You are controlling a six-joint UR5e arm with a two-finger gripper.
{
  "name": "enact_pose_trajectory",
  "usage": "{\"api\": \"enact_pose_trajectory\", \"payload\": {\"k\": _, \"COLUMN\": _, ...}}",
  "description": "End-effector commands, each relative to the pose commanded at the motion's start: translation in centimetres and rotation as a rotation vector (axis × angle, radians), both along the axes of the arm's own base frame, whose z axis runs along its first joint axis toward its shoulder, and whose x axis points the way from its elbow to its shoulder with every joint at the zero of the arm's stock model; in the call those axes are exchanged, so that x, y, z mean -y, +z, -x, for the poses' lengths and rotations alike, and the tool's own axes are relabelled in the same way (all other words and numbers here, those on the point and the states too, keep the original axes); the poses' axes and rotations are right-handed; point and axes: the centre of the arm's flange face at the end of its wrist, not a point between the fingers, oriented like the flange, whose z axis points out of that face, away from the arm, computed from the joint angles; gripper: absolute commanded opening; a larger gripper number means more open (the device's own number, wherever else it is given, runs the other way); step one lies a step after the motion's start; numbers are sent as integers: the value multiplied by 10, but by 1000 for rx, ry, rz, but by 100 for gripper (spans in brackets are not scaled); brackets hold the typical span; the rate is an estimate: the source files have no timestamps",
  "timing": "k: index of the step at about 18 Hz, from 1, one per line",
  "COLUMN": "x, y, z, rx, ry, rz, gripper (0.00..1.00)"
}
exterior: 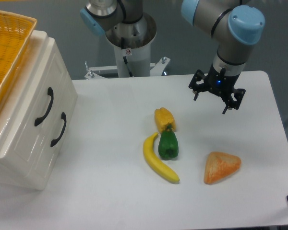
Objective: Slide open the top white drawer
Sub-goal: 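Move the gripper toward the upper drawer handle of the white cabinet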
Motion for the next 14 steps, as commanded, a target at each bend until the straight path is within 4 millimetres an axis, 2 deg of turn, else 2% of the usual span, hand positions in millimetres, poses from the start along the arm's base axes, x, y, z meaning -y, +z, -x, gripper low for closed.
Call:
{"api": "enact_pose_trajectory", "payload": {"k": 6, "x": -2, "y": 0, "z": -1, "rx": 10, "ry": 1, "rz": -16, "gripper": 100}}
{"api": "enact_pose_trajectory", "payload": {"k": 10, "x": -3, "y": -18, "z": -6, "rx": 43, "ry": 0, "rz": -6, "gripper": 100}}
{"api": "enact_pose_trajectory", "payload": {"k": 14, "x": -8, "y": -25, "z": -15, "rx": 57, "ry": -14, "rz": 5, "gripper": 100}}
